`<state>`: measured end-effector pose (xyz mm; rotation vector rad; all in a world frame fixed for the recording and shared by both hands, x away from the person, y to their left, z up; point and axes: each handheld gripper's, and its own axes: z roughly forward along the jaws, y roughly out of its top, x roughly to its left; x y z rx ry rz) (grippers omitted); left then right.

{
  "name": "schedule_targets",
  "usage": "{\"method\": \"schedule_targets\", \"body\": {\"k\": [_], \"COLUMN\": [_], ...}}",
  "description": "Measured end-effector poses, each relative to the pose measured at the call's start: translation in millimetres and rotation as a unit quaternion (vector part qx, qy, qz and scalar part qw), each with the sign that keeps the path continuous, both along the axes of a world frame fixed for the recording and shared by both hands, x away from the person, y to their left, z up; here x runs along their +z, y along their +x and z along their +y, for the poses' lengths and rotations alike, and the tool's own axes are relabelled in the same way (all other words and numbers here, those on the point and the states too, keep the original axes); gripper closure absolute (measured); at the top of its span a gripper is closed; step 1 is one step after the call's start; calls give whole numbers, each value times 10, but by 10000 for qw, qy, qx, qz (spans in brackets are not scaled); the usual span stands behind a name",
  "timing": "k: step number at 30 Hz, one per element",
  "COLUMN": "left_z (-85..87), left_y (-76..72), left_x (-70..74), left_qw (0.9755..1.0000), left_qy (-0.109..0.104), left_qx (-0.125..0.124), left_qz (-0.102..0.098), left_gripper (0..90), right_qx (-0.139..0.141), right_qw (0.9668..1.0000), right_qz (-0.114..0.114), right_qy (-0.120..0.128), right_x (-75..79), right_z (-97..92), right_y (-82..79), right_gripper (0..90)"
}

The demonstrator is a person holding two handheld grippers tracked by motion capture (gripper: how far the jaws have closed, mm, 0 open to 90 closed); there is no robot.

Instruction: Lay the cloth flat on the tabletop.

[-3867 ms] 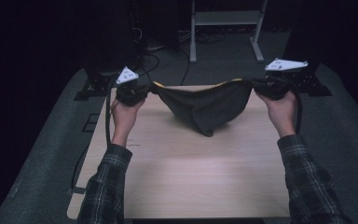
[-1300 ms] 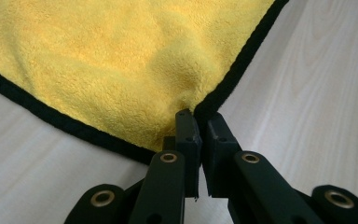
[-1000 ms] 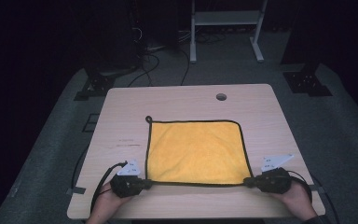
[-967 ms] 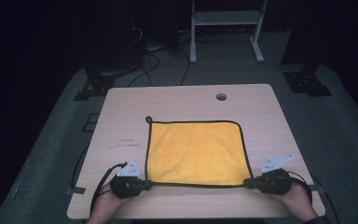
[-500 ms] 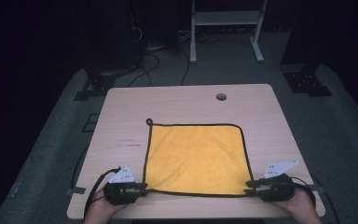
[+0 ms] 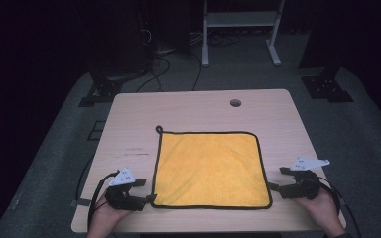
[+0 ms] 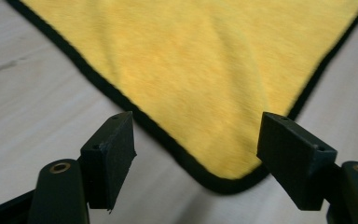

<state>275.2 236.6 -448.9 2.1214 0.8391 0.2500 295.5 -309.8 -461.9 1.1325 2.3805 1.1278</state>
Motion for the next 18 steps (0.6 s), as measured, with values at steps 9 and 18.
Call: {"method": "schedule_targets", "body": {"k": [9, 18], "left_z": [7, -112], "left_y": [319, 642], "left_x": [-60, -78], "left_qw": [9980, 9943], "left_qy": [102, 253], "left_qx": [617, 963], "left_qz": [-125, -379], "left_gripper": [156, 104], "right_qx": [-970, -1473], "right_qw": [9944, 9879], "right_qz": [13, -25], "right_qy": [-409, -482], "right_x": [-160, -248], "right_z": [-134, -243], "right_y": [280, 390], "right_gripper": [86, 29]}}
